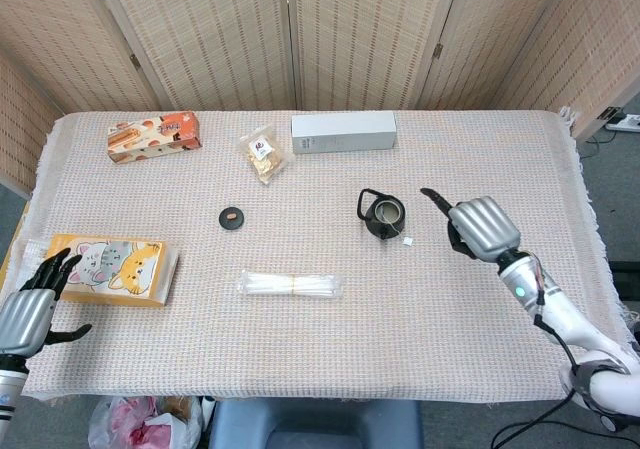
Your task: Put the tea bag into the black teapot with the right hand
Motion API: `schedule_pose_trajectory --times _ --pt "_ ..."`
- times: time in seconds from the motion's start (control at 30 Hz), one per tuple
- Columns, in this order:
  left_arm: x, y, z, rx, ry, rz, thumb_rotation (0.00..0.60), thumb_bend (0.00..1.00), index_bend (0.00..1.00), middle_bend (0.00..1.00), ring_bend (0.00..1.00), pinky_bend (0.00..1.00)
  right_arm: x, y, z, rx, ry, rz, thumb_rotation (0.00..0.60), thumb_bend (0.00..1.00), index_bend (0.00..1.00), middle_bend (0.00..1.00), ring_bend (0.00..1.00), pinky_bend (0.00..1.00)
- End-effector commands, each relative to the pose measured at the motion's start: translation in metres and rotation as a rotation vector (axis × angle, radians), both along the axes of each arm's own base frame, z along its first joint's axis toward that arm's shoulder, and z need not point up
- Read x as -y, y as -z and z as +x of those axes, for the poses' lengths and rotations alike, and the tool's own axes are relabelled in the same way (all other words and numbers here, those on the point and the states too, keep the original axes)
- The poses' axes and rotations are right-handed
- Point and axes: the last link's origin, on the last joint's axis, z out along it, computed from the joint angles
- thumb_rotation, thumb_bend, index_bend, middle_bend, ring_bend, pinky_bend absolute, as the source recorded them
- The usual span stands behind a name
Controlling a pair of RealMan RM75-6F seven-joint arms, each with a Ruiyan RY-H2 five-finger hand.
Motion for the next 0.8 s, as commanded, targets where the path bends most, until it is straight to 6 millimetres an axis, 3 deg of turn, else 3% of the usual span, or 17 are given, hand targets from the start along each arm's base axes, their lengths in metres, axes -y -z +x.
schedule_pose_trajectory --times 0.03,0.13,0.2,0.3,0.43,0.6,0.8 --pt "0.004 -0.003 0.002 0.011 0.013 0.015 0.6 0.11 0.0 0.0 0.04 0.28 -0.076 -0.012 -0.042 0.006 0.017 -0.234 0.6 0.42 0.0 0.21 0.22 0.46" --pt "0.009 -0.008 0.004 0.027 0.037 0.037 0.6 0.11 0.0 0.0 0.04 0.28 -0.108 -0.009 -0.069 0.024 0.043 -0.311 0.6 0.24 0.0 0.02 0.03 0.15" --pt "0.014 -0.01 0.006 0.034 0.052 0.048 0.6 0.11 0.0 0.0 0.04 0.28 -0.126 -0.009 -0.085 0.033 0.065 -0.348 0.6 0.13 0.0 0.0 0.0 0.02" --pt "0.02 -0.011 0.009 0.038 0.076 0.055 0.6 0.11 0.0 0.0 0.04 0.28 -0.149 -0.01 -0.104 0.044 0.113 -0.376 0.6 0.05 0.0 0.0 0.0 0.0" --pt "0.03 -0.01 0.014 0.037 0.113 0.049 0.6 0.11 0.0 0.0 0.04 0.28 -0.169 -0.016 -0.12 0.052 0.157 -0.373 0.6 0.04 0.0 0.0 0.0 0.0" --pt "0.043 -0.008 0.017 0.03 0.137 0.045 0.6 0.11 0.0 0.0 0.04 0.28 -0.18 -0.023 -0.12 0.077 0.153 -0.372 0.6 0.04 0.0 0.0 0.0 0.0" --pt "0.048 -0.007 0.018 0.017 0.15 0.05 0.6 0.11 0.0 0.0 0.04 0.28 -0.179 -0.021 -0.119 0.071 0.159 -0.345 0.6 0.04 0.0 0.0 0.0 0.0"
